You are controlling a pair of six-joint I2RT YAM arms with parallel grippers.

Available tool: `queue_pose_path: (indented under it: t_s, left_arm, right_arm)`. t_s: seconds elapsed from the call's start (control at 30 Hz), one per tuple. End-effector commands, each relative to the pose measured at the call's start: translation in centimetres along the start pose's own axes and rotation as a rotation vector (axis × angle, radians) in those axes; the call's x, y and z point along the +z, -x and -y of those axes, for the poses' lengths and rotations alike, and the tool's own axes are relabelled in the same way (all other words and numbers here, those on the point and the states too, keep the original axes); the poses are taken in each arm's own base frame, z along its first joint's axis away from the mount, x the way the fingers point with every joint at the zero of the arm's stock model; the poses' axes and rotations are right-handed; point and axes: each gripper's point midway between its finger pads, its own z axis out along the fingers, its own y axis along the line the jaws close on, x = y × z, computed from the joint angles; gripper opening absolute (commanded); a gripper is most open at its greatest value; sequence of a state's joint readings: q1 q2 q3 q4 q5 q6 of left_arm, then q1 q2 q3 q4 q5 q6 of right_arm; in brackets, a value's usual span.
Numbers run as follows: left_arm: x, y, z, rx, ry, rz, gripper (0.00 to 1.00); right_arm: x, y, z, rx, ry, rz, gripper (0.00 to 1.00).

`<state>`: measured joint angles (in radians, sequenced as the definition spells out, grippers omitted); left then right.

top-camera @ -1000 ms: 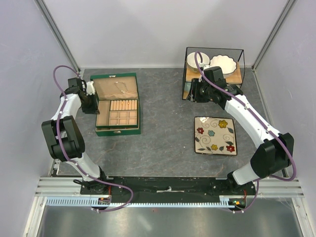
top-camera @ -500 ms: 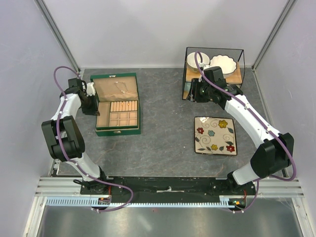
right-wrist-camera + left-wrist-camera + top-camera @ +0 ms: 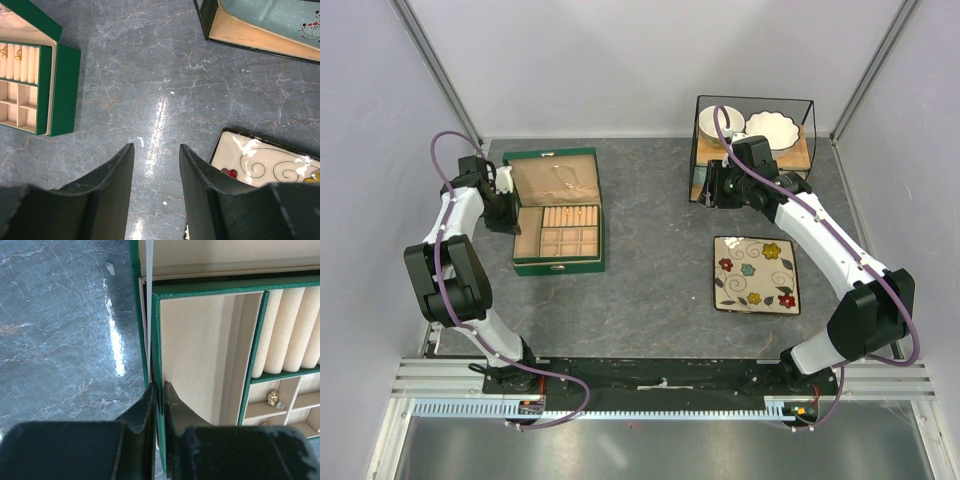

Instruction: Organize the mixed jewelry

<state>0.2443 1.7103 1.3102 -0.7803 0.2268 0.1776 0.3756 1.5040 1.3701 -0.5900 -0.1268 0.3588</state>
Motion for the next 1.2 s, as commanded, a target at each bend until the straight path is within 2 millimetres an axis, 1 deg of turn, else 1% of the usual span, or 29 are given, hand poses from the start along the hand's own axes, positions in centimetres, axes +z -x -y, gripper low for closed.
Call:
queue_pose_path:
  t_s: [0.0, 0.07, 0.27, 0.57, 0.7, 0.73, 0.87, 0.93, 0.97, 1.03, 1.07, 1.17]
  left_arm:
    - [-0.2, 0.9, 0.0, 0.062, -0.01, 0.007, 0.01]
    - [0.0, 0.7, 0.1, 0.055, -0.017, 0.001, 0.02]
    - [0.6, 0.9, 0.0, 0.055, -0.02, 0.002, 0.02]
    - [1.5, 1.3, 1.3, 0.072, -0.04, -0.005, 0.02]
    - [1.5, 1.3, 1.4, 0.078, -0.035, -0.005, 0.03]
    - [1.5, 1.2, 1.4, 0.081, -0.035, -0.009, 0.04]
    - [1.1, 1.2, 1.3, 0.091, -0.018, 0.0, 0.16]
    - [0.7, 1.2, 1.2, 0.094, -0.011, 0.006, 0.21]
    - [0.6, 1.2, 1.2, 0.101, -0.01, 0.009, 0.27]
    - [0.1, 1.4, 1.1, 0.105, 0.0, 0.021, 0.33]
    - [-0.1, 1.5, 1.0, 0.109, 0.005, 0.028, 0.38]
    - [-0.6, 1.7, 0.9, 0.119, 0.024, 0.04, 0.42]
  right_arm:
    - [-0.7, 1.2, -0.4, -0.008, 0.02, 0.053, 0.49]
    - [-0.8, 1.2, -0.4, -0.008, 0.019, 0.055, 0.49]
    - [-0.8, 1.2, -0.3, -0.007, 0.019, 0.053, 0.49]
    - [-0.8, 1.2, -0.1, -0.007, 0.016, 0.055, 0.49]
    - [-0.6, 1.0, 0.0, -0.005, 0.015, 0.049, 0.49]
    - [-0.6, 1.0, 0.0, -0.003, 0.015, 0.049, 0.49]
    - [-0.5, 0.9, -0.1, -0.003, 0.021, 0.043, 0.49]
    - [-0.5, 1.0, -0.2, -0.001, 0.025, 0.044, 0.49]
    - [-0.6, 1.0, -0.2, -0.001, 0.028, 0.046, 0.49]
    - [-0.6, 0.9, -0.3, -0.001, 0.03, 0.045, 0.49]
    - [-0.5, 0.9, -0.3, -0.001, 0.03, 0.045, 0.49]
    - [-0.7, 1.0, -0.3, 0.001, 0.034, 0.048, 0.49]
